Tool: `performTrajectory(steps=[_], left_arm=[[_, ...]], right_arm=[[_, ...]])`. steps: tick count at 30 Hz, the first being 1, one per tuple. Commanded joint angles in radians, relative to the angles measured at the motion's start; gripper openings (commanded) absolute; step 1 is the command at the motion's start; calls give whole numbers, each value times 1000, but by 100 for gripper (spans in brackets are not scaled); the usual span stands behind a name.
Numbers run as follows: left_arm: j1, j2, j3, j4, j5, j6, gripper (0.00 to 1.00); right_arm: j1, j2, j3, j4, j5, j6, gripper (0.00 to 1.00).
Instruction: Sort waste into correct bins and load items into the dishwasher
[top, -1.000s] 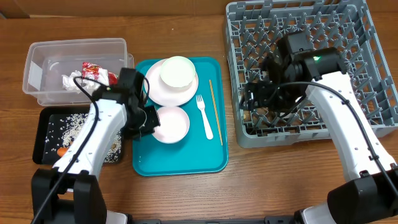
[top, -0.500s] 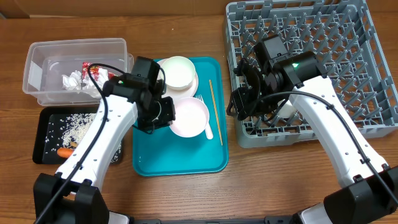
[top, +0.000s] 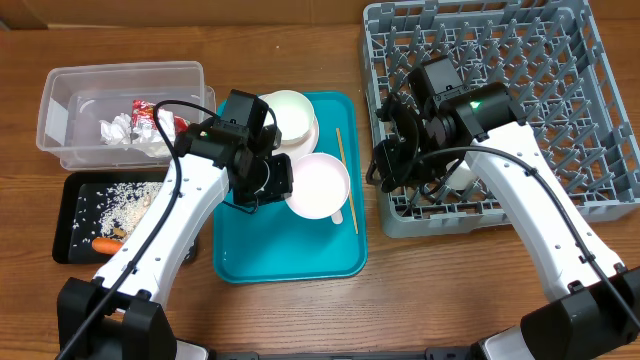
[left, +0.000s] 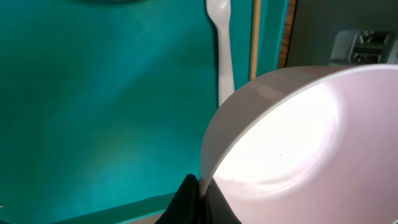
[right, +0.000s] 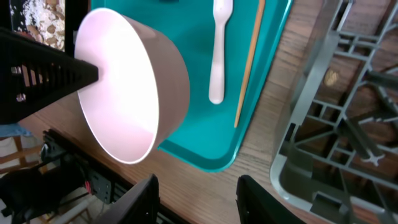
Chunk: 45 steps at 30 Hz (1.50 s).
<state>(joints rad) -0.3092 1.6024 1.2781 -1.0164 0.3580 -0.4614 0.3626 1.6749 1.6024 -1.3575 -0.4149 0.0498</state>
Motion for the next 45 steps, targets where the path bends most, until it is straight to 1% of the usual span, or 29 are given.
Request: performTrajectory(steps=[1, 3, 10, 15, 17, 27, 30, 38, 40, 42, 43, 45], left_arm=[[-8, -23, 21, 6, 36, 8, 4], [-8, -23, 21, 8, 36, 8, 4], [-8, -23, 21, 7, 36, 9, 4], [-8, -23, 21, 5, 36, 9, 4], [-8, -23, 21, 6, 36, 9, 4], [-7, -23, 21, 7, 36, 13, 4], [-7, -23, 21, 8, 35, 12, 4], [-7, -23, 21, 8, 35, 13, 4], [-7, -23, 21, 8, 35, 13, 4], [-7, -23, 21, 7, 35, 13, 4], [-7, -23, 21, 7, 35, 13, 4], [-7, -23, 21, 8, 36, 13, 4]], right_arm=[[10, -1, -8, 26, -10, 30, 44], [25, -1, -13, 48, -10, 55, 44], [96, 6, -46, 134, -3, 55, 43], [135, 26, -47, 174, 113, 62, 42], [147, 37, -47, 195, 135, 85, 42], [179, 78, -48, 216, 179, 85, 41], [180, 90, -48, 227, 179, 85, 33], [182, 109, -48, 227, 179, 85, 29], [182, 109, -48, 228, 179, 85, 24], [182, 109, -48, 228, 178, 85, 23], [182, 109, -48, 227, 178, 85, 20], [182, 109, -48, 227, 178, 85, 17]])
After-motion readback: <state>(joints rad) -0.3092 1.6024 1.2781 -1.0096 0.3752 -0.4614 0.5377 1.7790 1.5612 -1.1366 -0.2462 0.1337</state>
